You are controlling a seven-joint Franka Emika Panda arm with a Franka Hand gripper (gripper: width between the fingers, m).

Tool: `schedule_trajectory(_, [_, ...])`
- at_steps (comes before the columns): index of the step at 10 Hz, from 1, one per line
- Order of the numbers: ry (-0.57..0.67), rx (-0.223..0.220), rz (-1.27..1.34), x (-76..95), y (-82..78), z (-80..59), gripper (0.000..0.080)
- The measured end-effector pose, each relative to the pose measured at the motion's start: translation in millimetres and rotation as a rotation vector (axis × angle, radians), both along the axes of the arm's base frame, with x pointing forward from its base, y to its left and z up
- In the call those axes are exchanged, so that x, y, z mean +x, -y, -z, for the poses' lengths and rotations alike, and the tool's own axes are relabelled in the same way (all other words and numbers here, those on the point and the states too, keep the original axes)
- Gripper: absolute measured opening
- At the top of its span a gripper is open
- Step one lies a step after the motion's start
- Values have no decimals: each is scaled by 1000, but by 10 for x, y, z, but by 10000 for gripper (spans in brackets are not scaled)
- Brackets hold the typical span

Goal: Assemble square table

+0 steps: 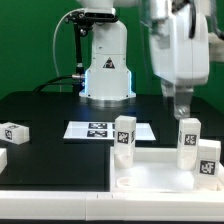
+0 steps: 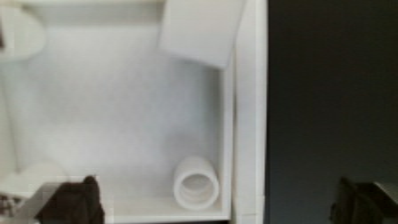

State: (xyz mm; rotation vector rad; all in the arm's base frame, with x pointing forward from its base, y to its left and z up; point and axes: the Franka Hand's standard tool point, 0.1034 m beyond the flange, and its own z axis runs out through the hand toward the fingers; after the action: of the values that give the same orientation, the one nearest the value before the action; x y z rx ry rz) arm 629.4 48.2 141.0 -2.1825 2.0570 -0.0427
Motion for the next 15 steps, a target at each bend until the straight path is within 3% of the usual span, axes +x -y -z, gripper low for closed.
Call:
schedule_trajectory(4, [27, -42, -298, -4, 34, 36, 649])
schedule_trajectory(6, [41, -68, -467, -177, 209, 69, 649])
schedule_trajectory(7, [45, -72, -588, -322, 305, 42, 649])
schedule_trajectory(9, [55, -102, -780, -636, 810, 110, 649])
schedule_trajectory(10, [55, -113, -820, -636, 911, 111, 649])
schedule_trajectory(15, [71, -150, -1128, -650, 933, 131, 649])
